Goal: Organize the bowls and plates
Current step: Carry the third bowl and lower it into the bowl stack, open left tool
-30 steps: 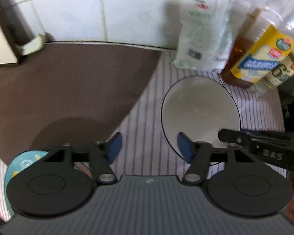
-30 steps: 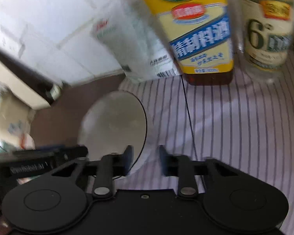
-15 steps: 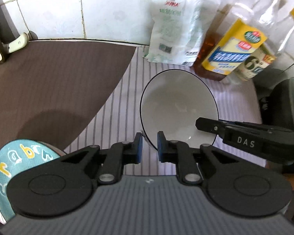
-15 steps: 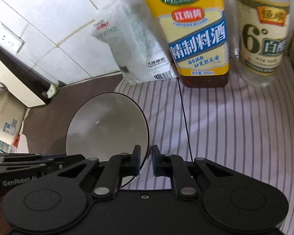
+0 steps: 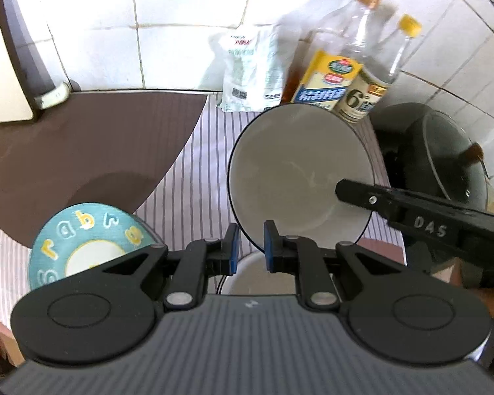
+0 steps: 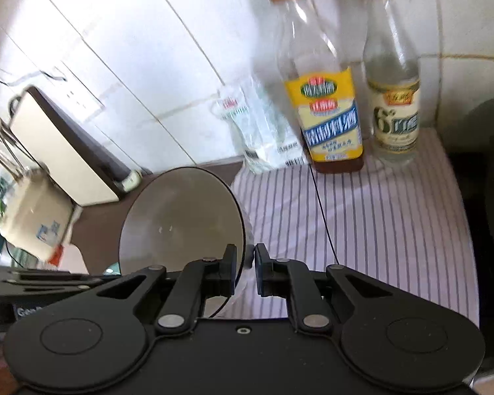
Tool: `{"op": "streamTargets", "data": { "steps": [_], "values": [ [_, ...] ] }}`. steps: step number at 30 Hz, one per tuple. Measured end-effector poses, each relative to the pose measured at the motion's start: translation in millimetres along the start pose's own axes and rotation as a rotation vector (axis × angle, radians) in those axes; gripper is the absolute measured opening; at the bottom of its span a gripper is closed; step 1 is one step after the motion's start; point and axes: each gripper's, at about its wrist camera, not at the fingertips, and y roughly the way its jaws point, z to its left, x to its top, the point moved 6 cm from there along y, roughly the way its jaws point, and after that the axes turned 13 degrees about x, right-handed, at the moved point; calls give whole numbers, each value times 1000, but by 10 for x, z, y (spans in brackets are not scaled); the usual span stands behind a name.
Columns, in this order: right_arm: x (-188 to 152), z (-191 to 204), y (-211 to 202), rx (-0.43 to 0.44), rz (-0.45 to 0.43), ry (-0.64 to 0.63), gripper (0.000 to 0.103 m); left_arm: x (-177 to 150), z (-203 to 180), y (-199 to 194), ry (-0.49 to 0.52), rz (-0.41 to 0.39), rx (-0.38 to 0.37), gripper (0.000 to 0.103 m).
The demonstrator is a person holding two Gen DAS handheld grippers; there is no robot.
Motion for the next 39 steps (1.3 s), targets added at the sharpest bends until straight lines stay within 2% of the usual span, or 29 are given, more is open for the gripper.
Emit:
{"op": "streamTargets", "data": {
  "steps": [8, 15, 23, 27, 29, 39],
  "values": [
    [-159, 341, -377, 35, -30, 18, 16, -247, 37, -486, -1, -38, -17, 13],
    [-429, 523, -522, 0, -21, -5, 16, -574, 40, -544, 1, -18, -21, 13],
    [-730, 528, -496, -63, 10, -25, 16, -885, 67, -355, -5, 32, -36, 13],
    [-791, 443, -446, -66, 19, 22, 16, -980, 64, -236, -11, 15, -24, 13],
    [-815, 404, -409, -71, 29, 39, 16, -1039, 48, -151, -22, 35, -28, 14],
    [-903, 347, -186, -138, 78, -64, 16, -1097, 30, 183, -46, 102, -30, 16]
  ]
}}
